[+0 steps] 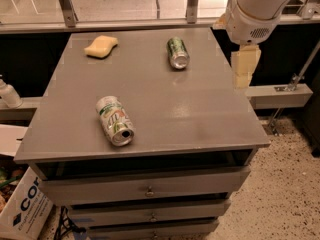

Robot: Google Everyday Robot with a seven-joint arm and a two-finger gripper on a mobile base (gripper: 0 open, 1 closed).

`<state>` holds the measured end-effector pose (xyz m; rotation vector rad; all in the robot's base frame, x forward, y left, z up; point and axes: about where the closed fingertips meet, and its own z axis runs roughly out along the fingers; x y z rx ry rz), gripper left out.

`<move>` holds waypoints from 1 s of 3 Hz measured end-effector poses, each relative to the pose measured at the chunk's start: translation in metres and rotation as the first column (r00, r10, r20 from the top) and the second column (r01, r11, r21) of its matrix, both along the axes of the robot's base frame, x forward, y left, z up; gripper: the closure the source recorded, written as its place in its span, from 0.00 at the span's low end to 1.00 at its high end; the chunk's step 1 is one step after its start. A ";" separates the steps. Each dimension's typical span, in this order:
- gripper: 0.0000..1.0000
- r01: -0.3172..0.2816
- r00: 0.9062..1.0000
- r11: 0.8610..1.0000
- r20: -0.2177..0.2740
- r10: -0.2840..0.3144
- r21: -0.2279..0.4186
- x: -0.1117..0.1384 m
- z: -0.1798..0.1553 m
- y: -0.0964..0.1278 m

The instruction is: Move green can near 7up can

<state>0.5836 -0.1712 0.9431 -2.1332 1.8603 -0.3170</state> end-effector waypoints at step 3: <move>0.00 -0.097 0.995 0.994 0.007 0.097 -0.050 0.016 -0.003 0.006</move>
Offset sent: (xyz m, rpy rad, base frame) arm 0.0453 0.0249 0.0144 -0.1693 -0.0834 0.1846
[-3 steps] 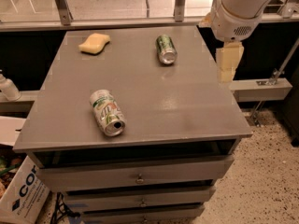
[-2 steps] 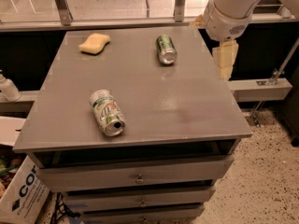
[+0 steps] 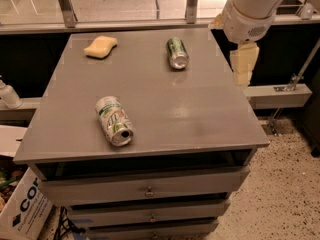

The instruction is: Move green can near 7up can

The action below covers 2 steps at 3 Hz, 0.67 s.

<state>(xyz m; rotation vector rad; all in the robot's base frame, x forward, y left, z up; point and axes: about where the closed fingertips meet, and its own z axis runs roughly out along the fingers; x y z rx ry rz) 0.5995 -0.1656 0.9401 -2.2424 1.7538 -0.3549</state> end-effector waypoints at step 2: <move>0.00 -0.228 0.973 0.954 0.003 0.232 -0.193 0.067 -0.005 0.035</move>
Offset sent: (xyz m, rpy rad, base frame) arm 0.1062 0.0543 -0.0035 -0.3216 -0.0453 0.4047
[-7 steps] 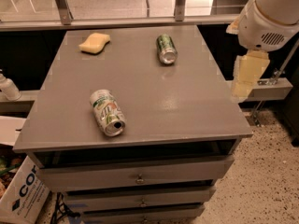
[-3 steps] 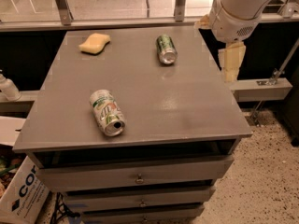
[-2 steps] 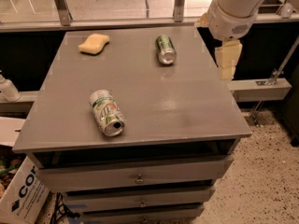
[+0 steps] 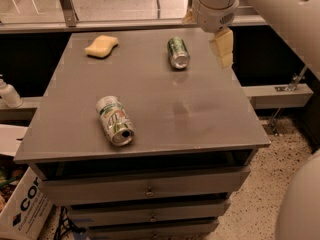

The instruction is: Move green can near 7up can

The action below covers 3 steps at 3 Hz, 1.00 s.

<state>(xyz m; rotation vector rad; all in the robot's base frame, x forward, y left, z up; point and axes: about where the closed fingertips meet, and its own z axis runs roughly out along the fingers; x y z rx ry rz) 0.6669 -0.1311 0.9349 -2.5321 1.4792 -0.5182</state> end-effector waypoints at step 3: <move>0.00 -0.391 0.919 0.916 -0.079 0.386 -0.085 0.055 -0.015 0.019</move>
Offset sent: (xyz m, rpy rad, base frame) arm 0.0636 0.0097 -0.0055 -0.1222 0.0503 0.4564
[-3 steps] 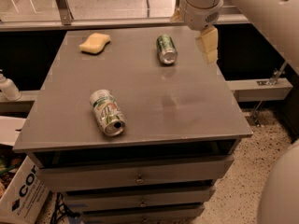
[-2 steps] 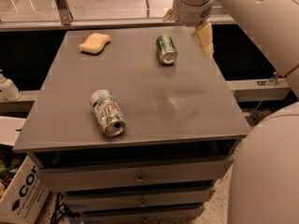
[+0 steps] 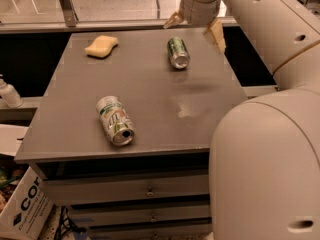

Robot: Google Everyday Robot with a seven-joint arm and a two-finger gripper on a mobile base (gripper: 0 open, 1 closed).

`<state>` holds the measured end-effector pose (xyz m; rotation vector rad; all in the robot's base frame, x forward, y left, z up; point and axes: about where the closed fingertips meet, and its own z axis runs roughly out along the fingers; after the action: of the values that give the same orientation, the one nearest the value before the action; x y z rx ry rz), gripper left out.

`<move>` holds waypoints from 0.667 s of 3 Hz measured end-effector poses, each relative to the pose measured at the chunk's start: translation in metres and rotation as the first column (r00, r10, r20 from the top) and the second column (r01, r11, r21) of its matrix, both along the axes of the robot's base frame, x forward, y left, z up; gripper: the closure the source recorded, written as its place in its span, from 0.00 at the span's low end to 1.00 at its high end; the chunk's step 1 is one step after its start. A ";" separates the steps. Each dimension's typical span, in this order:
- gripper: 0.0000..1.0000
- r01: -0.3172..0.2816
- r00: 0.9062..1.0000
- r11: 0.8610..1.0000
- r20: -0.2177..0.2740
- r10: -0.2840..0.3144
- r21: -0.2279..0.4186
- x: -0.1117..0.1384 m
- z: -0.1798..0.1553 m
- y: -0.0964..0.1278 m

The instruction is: Move green can near 7up can

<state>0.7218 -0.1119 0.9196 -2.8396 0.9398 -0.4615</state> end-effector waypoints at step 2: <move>0.00 -0.255 0.967 0.966 -0.023 0.254 -0.043 0.014 -0.010 0.014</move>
Offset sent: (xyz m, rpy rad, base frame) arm 0.0043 0.0097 -0.0095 -0.0243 0.0447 0.1515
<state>0.7356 -0.0983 0.9096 -2.9534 0.5599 -0.4331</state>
